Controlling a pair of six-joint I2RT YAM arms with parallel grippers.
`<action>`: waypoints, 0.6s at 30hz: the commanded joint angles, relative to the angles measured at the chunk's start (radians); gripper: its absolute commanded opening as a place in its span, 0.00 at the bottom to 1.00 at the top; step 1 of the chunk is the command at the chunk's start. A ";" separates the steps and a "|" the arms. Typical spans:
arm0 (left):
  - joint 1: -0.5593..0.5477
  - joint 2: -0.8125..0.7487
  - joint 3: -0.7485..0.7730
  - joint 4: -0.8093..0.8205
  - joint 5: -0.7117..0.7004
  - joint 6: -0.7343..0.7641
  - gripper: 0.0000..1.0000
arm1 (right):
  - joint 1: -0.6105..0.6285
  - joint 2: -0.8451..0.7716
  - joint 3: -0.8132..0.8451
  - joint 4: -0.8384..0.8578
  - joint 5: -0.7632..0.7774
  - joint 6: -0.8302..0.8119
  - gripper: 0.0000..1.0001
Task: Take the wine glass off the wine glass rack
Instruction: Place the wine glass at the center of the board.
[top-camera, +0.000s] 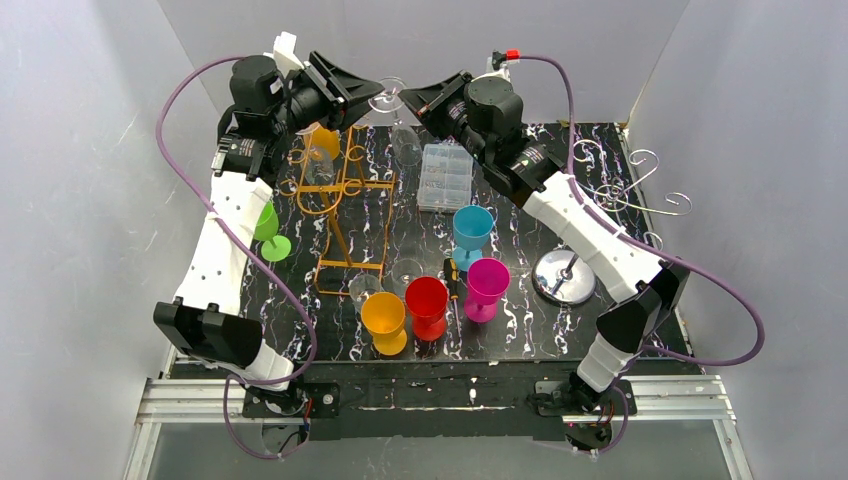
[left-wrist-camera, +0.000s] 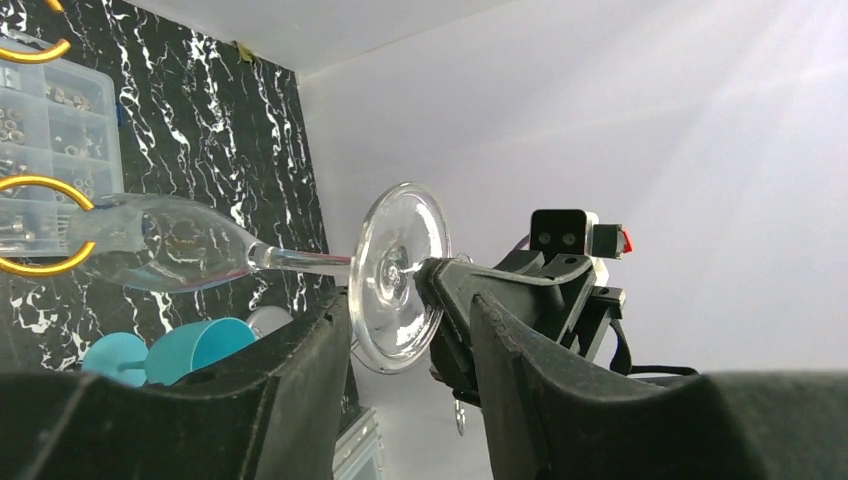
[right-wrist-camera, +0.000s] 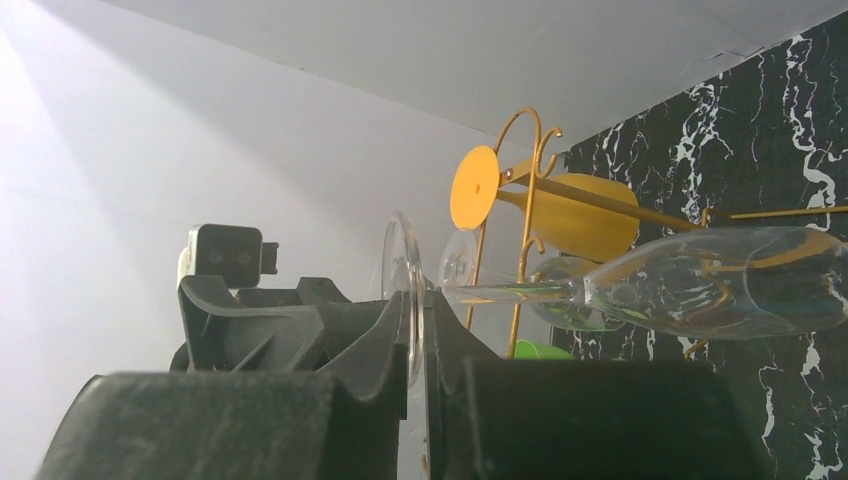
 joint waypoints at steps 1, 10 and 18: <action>-0.005 0.000 0.017 0.057 0.043 -0.038 0.42 | 0.005 -0.051 0.018 0.076 -0.011 -0.006 0.01; -0.008 -0.006 -0.013 0.126 0.076 -0.095 0.33 | 0.004 -0.056 0.017 0.081 -0.029 -0.003 0.01; -0.017 -0.009 -0.037 0.137 0.084 -0.103 0.28 | 0.003 -0.060 0.017 0.082 -0.033 -0.003 0.01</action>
